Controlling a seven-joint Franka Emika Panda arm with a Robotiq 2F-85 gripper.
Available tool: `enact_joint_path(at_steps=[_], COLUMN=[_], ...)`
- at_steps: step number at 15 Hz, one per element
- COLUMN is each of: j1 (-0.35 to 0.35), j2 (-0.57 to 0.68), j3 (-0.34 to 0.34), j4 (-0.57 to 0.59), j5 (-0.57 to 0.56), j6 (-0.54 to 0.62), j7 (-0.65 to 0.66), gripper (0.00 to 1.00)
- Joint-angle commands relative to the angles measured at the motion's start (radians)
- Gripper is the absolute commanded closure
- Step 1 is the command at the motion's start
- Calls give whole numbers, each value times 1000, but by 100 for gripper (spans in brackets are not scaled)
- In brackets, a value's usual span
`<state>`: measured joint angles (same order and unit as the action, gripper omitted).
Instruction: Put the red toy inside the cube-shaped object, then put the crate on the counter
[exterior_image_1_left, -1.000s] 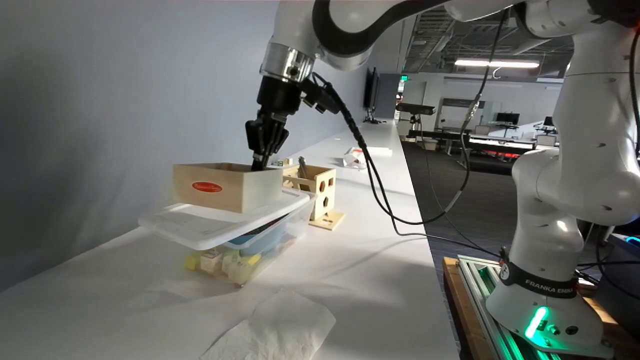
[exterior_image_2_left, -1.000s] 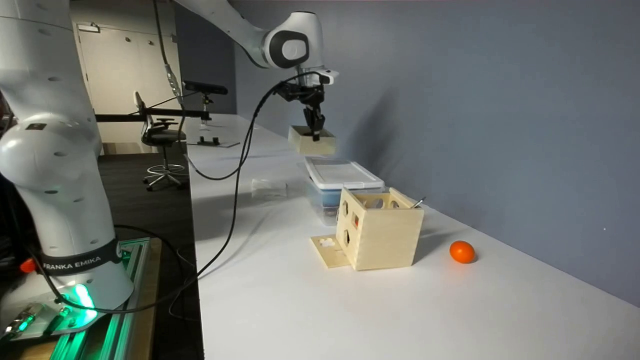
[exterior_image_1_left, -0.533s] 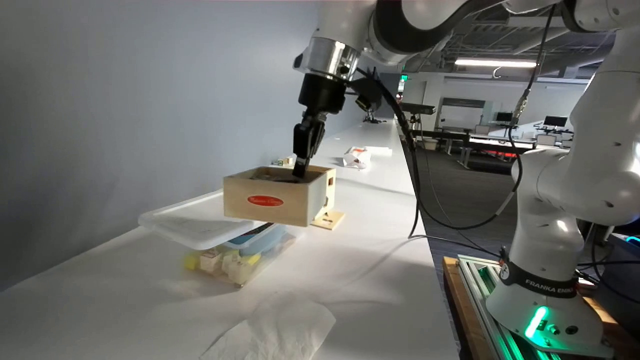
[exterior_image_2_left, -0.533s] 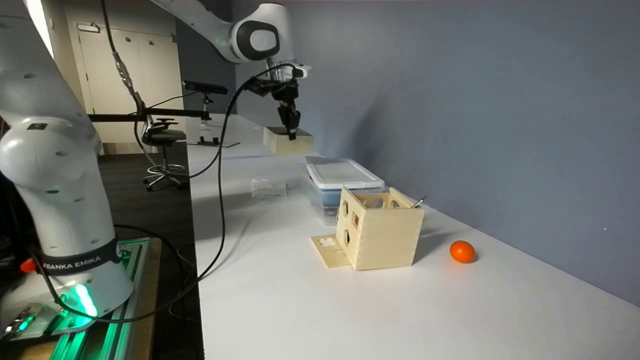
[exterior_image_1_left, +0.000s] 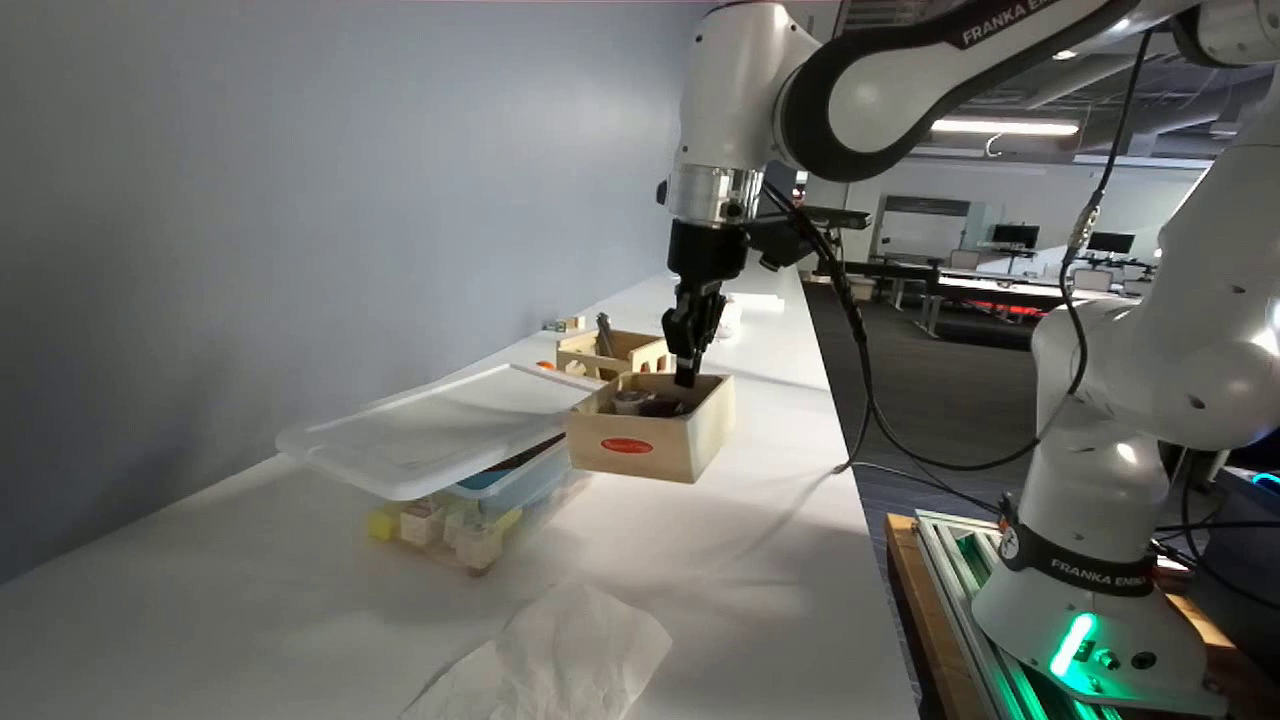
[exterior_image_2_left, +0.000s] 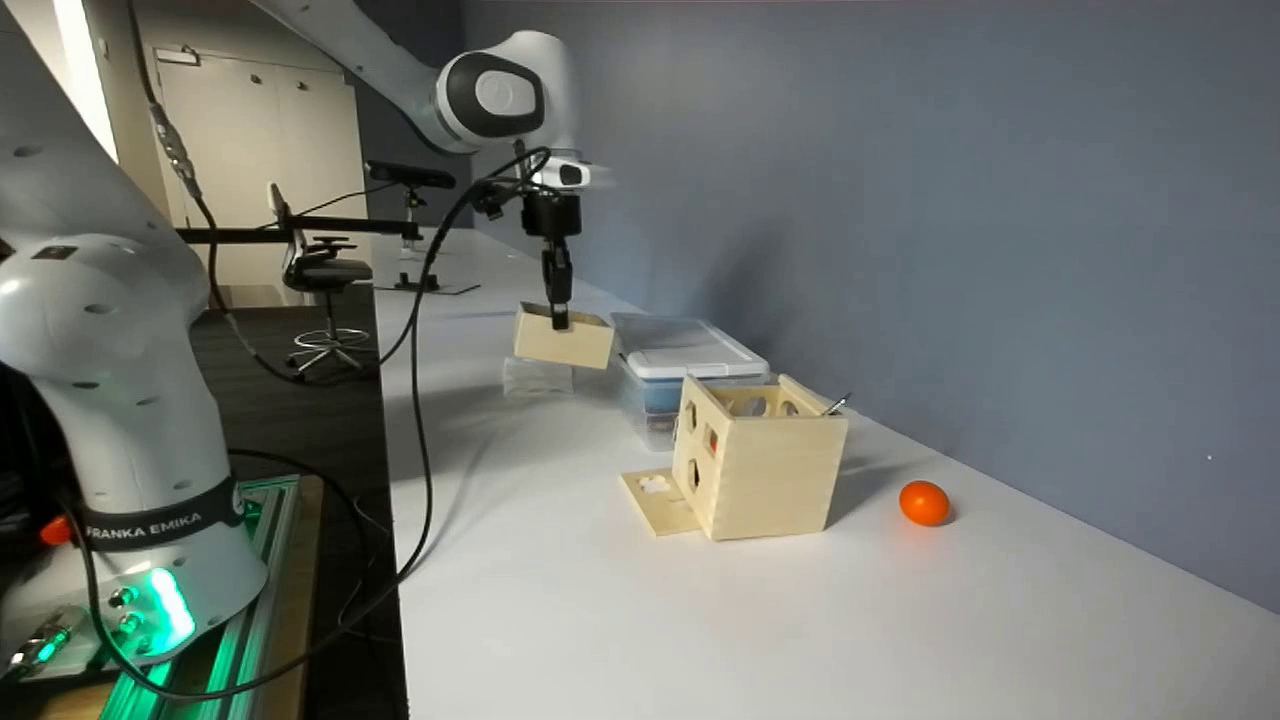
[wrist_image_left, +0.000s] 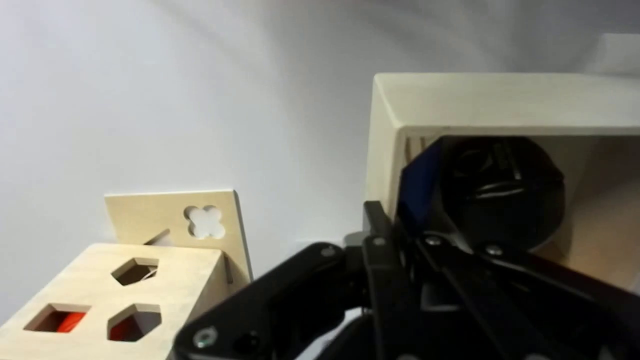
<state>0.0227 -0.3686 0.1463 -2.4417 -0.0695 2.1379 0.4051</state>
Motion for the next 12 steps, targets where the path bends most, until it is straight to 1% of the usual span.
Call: enact_joint_path(at_steps=[1,3,4,8,9,12], j1=[-4,2,-1,3,-7,-8], j2=[-69,-69,-66,-61,-25,-25], j3=[-14,-27,-29,-43,-26,-30], j4=[-70,-94,-115,-160,-122,-136], j5=[4,30,39,126,84,99], j6=[-27,-17,23,78,49,61], j7=[-31,-55,-42,-26,-26,-25], gripper=[98,98,98,98,94,94])
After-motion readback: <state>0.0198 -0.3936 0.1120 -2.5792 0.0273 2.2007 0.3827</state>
